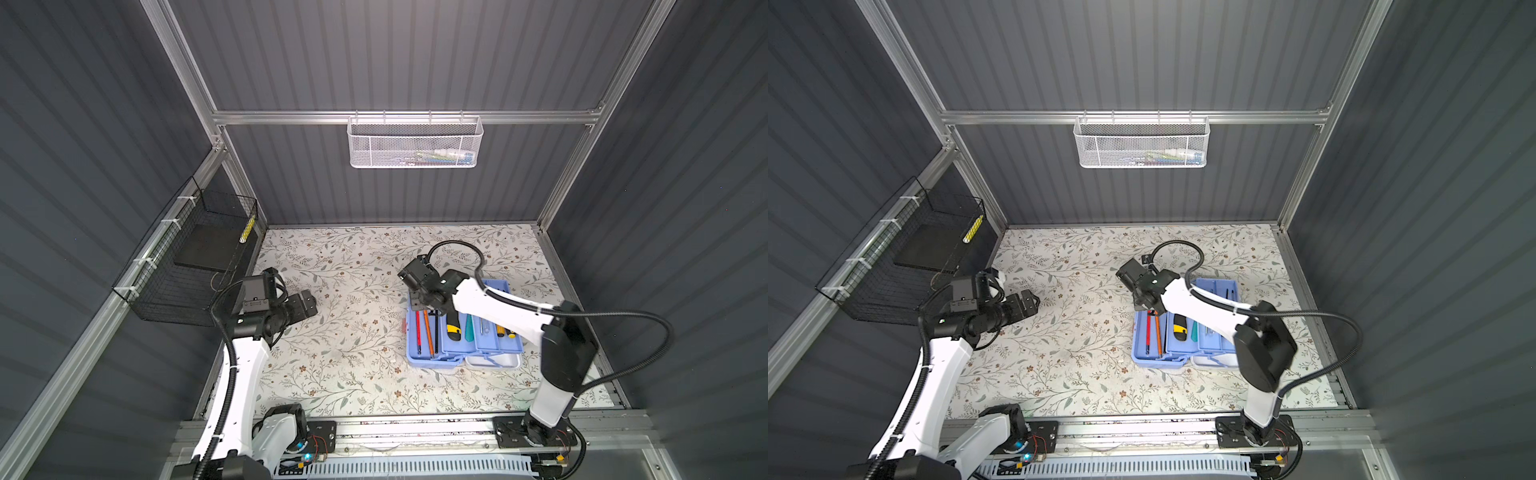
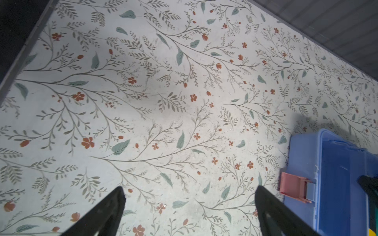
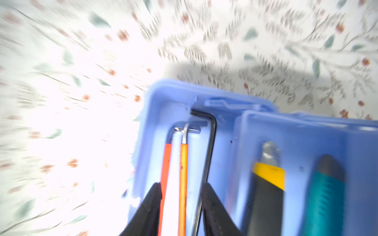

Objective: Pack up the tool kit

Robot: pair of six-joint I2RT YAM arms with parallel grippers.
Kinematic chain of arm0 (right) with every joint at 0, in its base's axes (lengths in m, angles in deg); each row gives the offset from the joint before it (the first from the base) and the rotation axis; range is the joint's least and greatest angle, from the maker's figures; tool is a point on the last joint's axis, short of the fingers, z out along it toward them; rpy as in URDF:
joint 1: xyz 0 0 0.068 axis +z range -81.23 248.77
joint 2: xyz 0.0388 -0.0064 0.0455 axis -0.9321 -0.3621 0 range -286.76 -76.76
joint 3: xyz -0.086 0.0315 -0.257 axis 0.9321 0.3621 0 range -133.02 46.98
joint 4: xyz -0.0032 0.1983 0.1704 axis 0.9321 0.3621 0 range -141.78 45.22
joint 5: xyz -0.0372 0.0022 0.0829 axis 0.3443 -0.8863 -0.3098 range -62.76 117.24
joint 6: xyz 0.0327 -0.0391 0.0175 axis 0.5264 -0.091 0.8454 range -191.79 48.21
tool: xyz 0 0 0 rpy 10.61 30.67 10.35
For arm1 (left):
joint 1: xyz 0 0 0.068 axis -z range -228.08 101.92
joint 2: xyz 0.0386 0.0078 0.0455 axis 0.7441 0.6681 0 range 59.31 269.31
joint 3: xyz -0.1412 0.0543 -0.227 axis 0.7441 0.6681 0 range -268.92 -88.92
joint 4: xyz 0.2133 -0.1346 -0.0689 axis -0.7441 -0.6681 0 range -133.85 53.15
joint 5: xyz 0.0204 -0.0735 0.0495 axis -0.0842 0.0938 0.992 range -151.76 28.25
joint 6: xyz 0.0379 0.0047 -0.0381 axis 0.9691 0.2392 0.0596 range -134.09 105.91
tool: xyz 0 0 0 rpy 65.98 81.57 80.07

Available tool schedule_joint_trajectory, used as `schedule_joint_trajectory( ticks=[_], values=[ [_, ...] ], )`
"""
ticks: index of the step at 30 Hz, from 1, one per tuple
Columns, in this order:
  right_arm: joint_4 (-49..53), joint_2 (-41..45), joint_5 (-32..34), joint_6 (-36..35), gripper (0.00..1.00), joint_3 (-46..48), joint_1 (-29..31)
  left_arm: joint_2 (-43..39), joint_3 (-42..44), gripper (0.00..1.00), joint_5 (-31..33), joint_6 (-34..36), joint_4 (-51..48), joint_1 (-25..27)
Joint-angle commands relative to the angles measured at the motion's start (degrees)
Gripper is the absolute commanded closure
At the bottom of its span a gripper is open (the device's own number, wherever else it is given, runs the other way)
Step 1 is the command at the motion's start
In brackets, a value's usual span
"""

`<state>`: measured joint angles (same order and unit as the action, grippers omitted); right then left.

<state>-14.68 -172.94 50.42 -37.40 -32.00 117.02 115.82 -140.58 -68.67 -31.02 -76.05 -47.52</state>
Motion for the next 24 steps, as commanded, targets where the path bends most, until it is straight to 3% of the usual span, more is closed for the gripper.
schedule_joint_trajectory(
  ticks=[1, 6, 10, 12, 17, 24],
  values=[
    [-3.21, 11.39, -0.62, -1.27, 0.59, 6.3, -0.19, 1.13, 0.05, 0.01, 2.44, -5.78, 4.66, 11.03],
    [-3.3, 29.47, -0.12, -1.81, 0.51, 17.66, -3.23, 13.83, -3.43, 0.0, 10.6, -9.45, 10.66, 27.18],
    [-2.22, 43.05, -1.18, -1.18, 0.5, 25.51, -7.58, 25.37, -10.6, 0.01, 16.9, -8.51, 12.14, 36.68],
    [-2.23, 49.1, -1.6, -0.99, 0.49, 29.28, -10.17, 30.18, -14.08, 0.01, 16.81, -7.87, 13.82, 39.91],
    [-1.23, 58.53, -4.63, 0.41, 0.49, 34.23, -14.62, 39.24, -19.18, 0.01, 16.26, -8.17, 15.51, 43.89],
    [5.54, 56.52, -6.89, -0.24, 0.46, 33.32, -17.54, 48.55, -23.84, 0.01, 17.94, -9.66, 9.94, 44.53]
  ],
)
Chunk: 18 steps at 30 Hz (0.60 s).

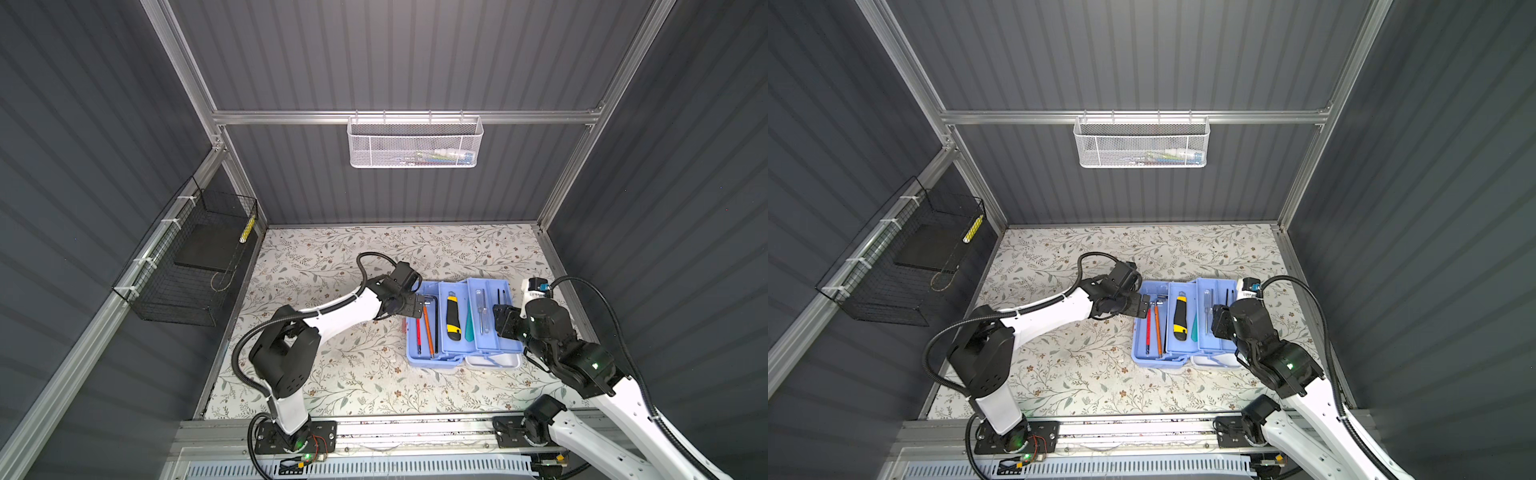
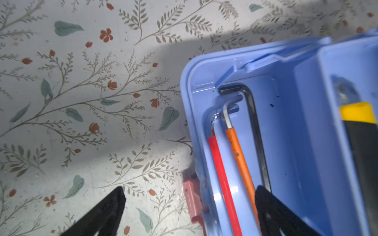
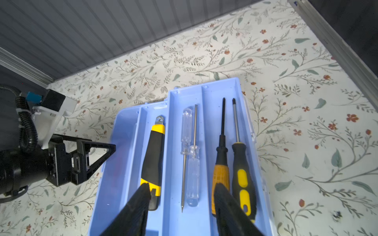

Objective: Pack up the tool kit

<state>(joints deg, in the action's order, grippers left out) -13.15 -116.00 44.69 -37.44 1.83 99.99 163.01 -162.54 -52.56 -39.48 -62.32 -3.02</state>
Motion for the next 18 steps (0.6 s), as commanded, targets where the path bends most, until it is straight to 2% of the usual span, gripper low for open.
schedule_joint_trajectory(
  ticks=[1, 9, 13, 18],
  values=[
    [4.03, 0.05, -0.93, -0.41, 0.46, -0.34, -0.69, 1.86, -2.11, 0.01, 2.94, -1.07, -4.38, 0.03],
    [2.84, 0.28, -3.06, 0.02, 0.46, 0.41, -2.65, 2.6, -1.21, 0.01, 10.78, -1.33, -9.59, -0.27],
    [1.54, -1.64, -4.21, -0.79, 0.46, 1.23, -3.8, -0.97, 3.68, 0.0, 11.13, -2.18, -8.48, -1.25],
    [-1.37, -4.19, -9.31, -1.56, 0.46, 1.72, -7.22, -6.63, 12.39, 0.01, 11.64, -5.49, -8.22, -4.55]
  ],
)
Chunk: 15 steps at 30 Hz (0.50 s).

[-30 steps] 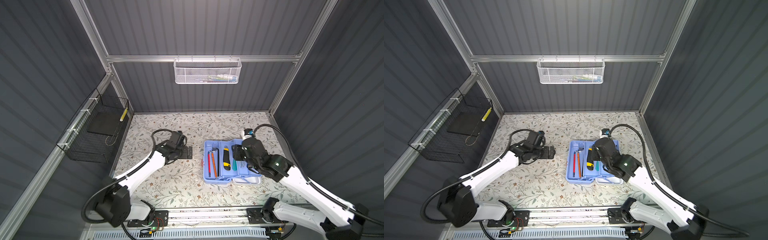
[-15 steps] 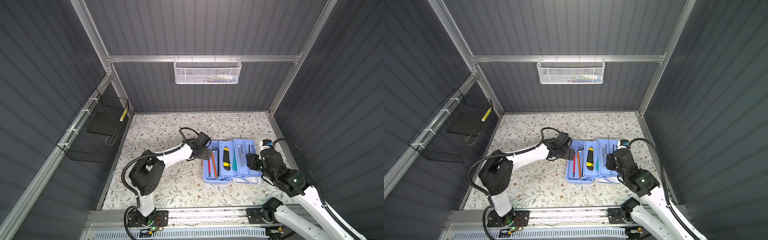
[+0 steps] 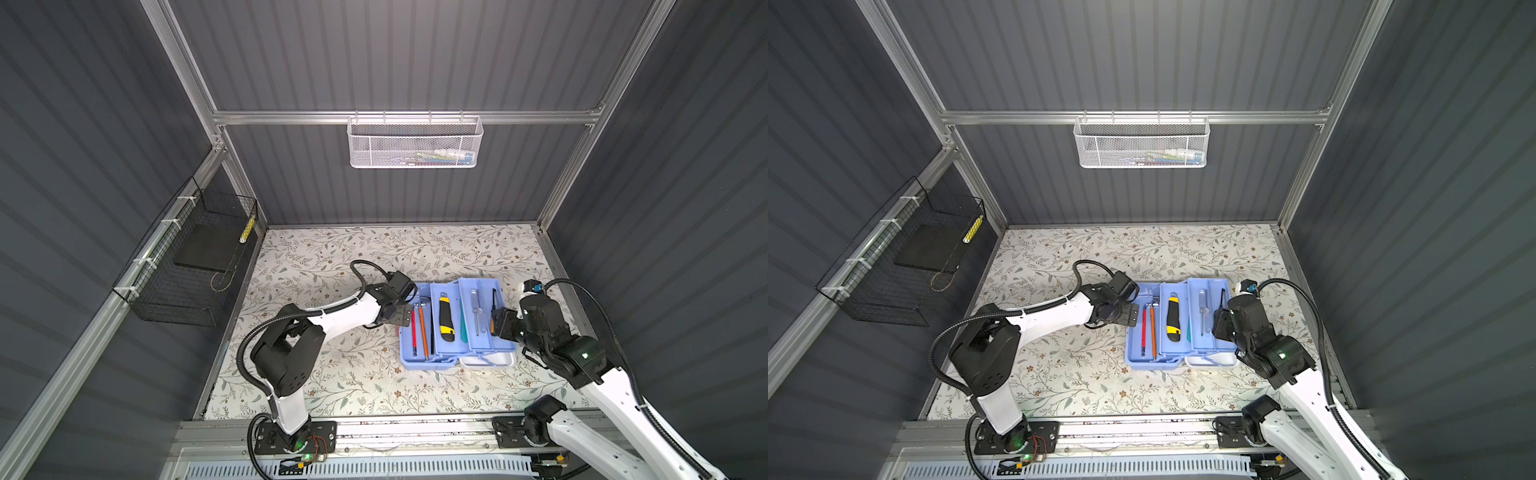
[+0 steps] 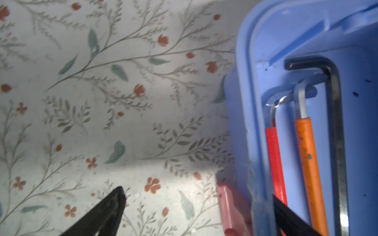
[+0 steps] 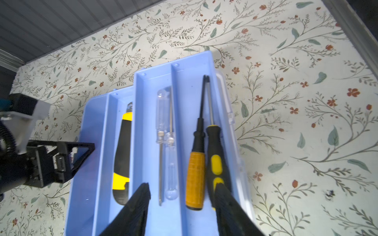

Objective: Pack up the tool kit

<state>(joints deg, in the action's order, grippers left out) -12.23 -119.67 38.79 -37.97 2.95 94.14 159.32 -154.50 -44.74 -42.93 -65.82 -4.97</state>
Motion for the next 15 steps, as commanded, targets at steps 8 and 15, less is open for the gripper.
schedule_joint_trajectory(
  ticks=[8, 15],
  values=[
    [-6.6, -5.61, -10.45, -3.71, 0.47, -1.3, -6.66, -14.05, 5.81, 0.01, 4.04, 1.51, -3.26, -4.18],
    [-16.79, -8.35, -26.57, -2.66, 0.49, 2.24, -21.17, -22.4, 5.83, 0.01, 6.54, 2.04, -4.61, -8.08]
  ],
)
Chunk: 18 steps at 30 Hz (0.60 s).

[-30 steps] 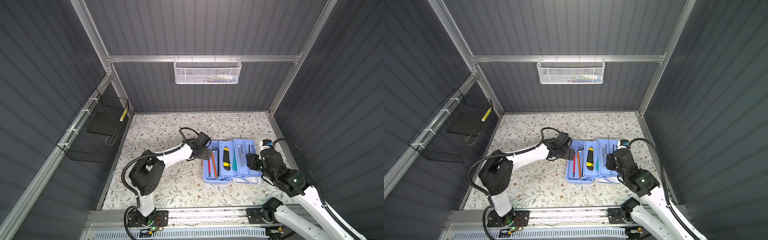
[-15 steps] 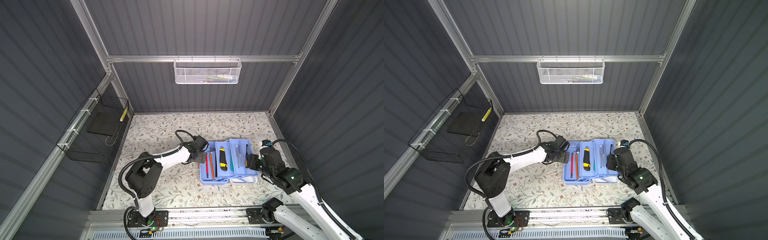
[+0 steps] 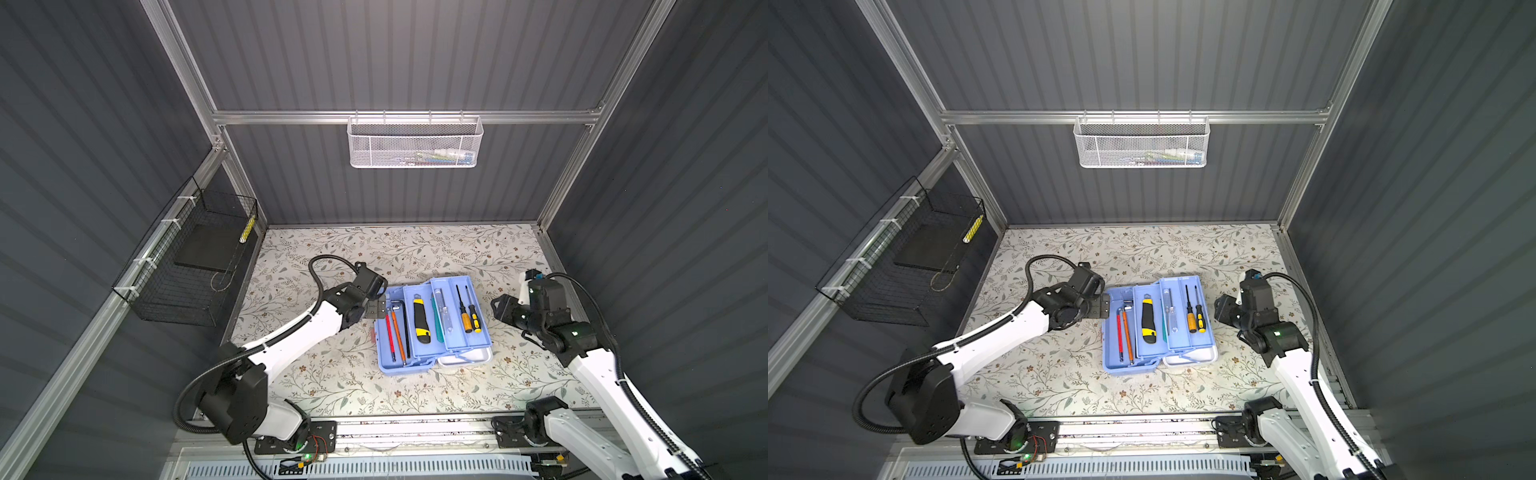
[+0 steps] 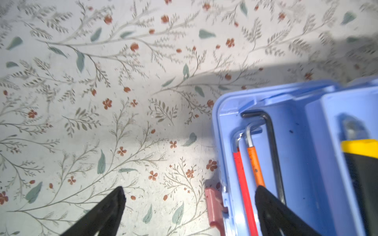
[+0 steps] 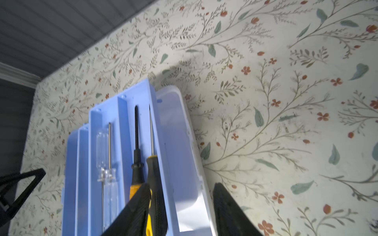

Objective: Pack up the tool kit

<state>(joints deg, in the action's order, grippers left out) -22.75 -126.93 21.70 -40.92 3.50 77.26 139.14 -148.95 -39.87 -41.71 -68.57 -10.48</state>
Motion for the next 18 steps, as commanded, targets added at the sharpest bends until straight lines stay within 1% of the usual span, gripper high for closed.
schedule_joint_trajectory(
  ticks=[1, 3, 6, 7, 8, 10, 12, 14, 15, 18],
  values=[
    [-7.24, -2.21, -11.32, 0.74, 0.5, 2.36, -6.21, -2.69, 1.48, 0.01, 1.2, 0.7, -1.53, -4.03],
    [-8.31, -4.49, -12.11, 0.48, 0.51, 2.61, -8.38, -2.93, 3.71, 0.01, 1.23, 0.78, -0.64, -5.52],
    [-7.78, -8.35, -10.09, -0.24, 0.52, 2.91, -9.98, -2.5, 6.7, 0.01, 2.71, 1.78, 1.18, -6.77],
    [-8.12, -9.6, -9.93, -0.45, 0.53, 3.3, -10.66, -2.33, 7.71, 0.04, 2.01, 1.92, 2.19, -7.9],
    [-9.0, -10.7, -10.1, -0.43, 0.53, 4.13, -11.38, -1.95, 8.59, 0.13, 0.24, 2.29, 3.43, -9.38],
    [-11.41, -12.1, -11.33, 0.25, 0.55, 5.85, -13.18, -0.65, 9.46, 0.26, -2.74, 2.31, 5.09, -11.9],
    [-13.69, -12.94, -12.3, 1.24, 0.56, 7.72, -14.36, 0.89, 9.98, 0.38, -4.88, 2.82, 7.0, -12.69],
    [-15.05, -14.43, -12.3, 1.47, 0.58, 8.67, -14.55, 2.1, 10.82, 0.55, -8.25, 3.3, 10.21, -12.68],
    [-15.23, -15.98, -12.44, 1.39, 0.59, 8.67, -14.56, 2.09, 11.45, 0.61, -9.94, 3.71, 12.2, -12.6],
    [-15.94, -20.21, -13.15, 1.12, 0.63, 7.91, -14.64, -0.01, 16.11, 0.74, -15.26, 3.8, 21.29, -12.56]
  ],
)
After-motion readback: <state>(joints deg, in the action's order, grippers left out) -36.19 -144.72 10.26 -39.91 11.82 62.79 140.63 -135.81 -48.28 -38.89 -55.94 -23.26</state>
